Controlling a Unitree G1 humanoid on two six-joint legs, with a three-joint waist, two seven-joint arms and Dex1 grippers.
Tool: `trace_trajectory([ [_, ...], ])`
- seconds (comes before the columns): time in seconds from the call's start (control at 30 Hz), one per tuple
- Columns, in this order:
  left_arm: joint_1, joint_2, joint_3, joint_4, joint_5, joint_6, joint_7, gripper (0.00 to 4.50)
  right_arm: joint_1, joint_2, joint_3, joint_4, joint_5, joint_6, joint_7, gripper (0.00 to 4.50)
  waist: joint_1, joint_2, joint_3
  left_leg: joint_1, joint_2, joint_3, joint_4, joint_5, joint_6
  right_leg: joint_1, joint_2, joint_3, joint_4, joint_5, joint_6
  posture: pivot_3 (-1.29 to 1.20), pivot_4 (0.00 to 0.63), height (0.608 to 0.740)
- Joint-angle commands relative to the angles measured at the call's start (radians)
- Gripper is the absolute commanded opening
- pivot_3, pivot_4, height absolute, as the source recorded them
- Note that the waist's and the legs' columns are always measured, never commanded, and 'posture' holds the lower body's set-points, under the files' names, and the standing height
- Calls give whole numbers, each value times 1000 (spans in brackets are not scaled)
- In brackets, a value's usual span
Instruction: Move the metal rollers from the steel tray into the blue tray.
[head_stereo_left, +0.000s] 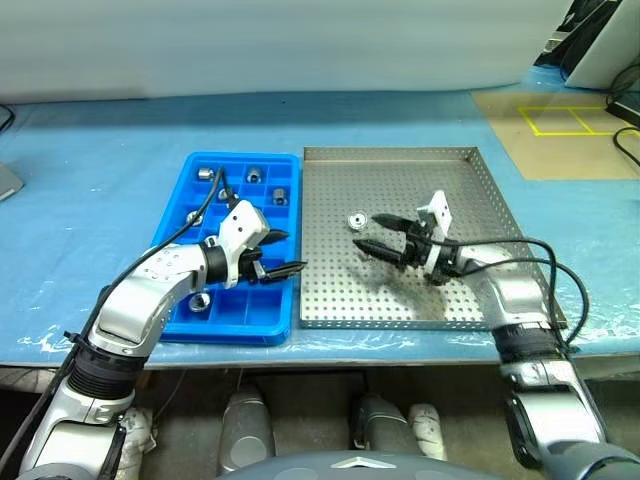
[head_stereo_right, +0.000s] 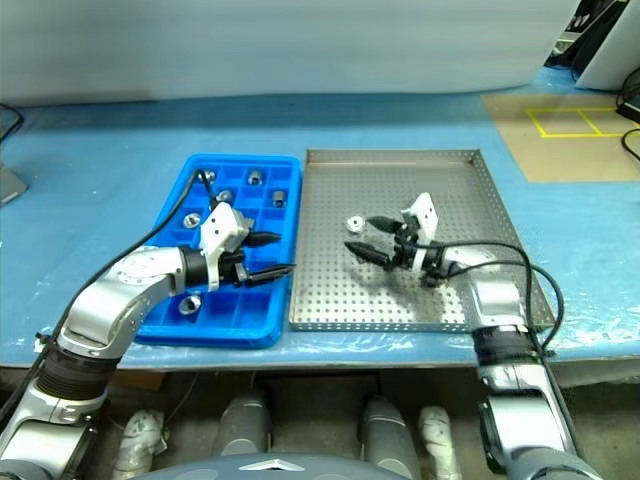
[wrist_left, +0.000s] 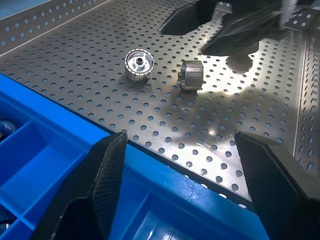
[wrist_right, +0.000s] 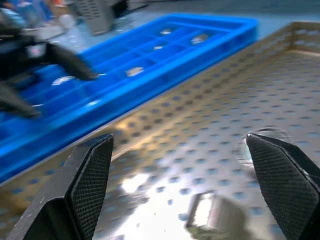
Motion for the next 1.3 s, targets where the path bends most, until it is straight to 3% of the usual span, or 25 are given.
trace_trajectory([
  [0.03,-21,0,1,-8,-5,-13,-9,3665,2,24,29,-13,-25,-24,-47,4448,-5,0,0,1,0,0,0,0,0,0,0,0,0,0,0,80,150,740],
  [0.2,-44,-10,-12,-21,-7,7,-4,3665,1,41,72,105,-136,-174,-91,4448,0,0,0,1,-1,0,1,1,-2,0,-1,1,1,0,0,76,150,740],
  [0.7,-29,-11,-22,-29,2,2,8,3665,-6,85,97,245,-219,-339,-131,4448,-1,0,0,2,-1,0,1,1,-1,2,-1,1,0,0,0,81,150,740],
  [0.87,-30,-10,-25,-17,7,-7,8,3665,-13,70,98,283,-261,-373,-167,3187,-1,0,0,2,-1,0,2,1,-1,2,-1,1,0,0,0,80,150,740],
  [0.93,-29,-9,-24,-14,7,-9,7,3665,-13,67,92,287,-248,-386,-148,3187,-1,0,0,2,-1,0,3,1,-1,2,-1,1,1,0,0,77,150,740],
  [1.07,-24,-8,-21,-16,4,-8,5,3665,-9,61,90,277,-256,-389,-156,2277,-1,0,0,2,0,0,3,1,-1,2,-1,1,0,0,0,75,150,740],
  [1.13,-20,-4,-13,-16,-1,-6,3,3665,1,63,88,240,-219,-375,-113,2277,-1,0,0,2,0,0,3,1,-1,2,-1,1,0,0,0,77,150,740],
  [1.17,-16,1,-5,-15,-4,-7,0,3665,4,66,84,214,-198,-359,-97,1819,-1,0,0,2,0,0,3,1,-1,2,-1,1,0,0,0,77,150,740],
  [1.2,-11,9,4,-15,-7,-8,-5,3665,1,67,83,201,-201,-357,-105,1695,-1,0,0,2,0,0,3,1,-1,2,-1,1,0,0,0,80,150,740],
  [1.3,5,35,33,-17,-21,-15,-22,3665,-23,73,73,169,-188,-322,-119,1688,-3,0,0,2,0,0,3,1,-1,2,-1,1,0,0,0,87,150,740],
])
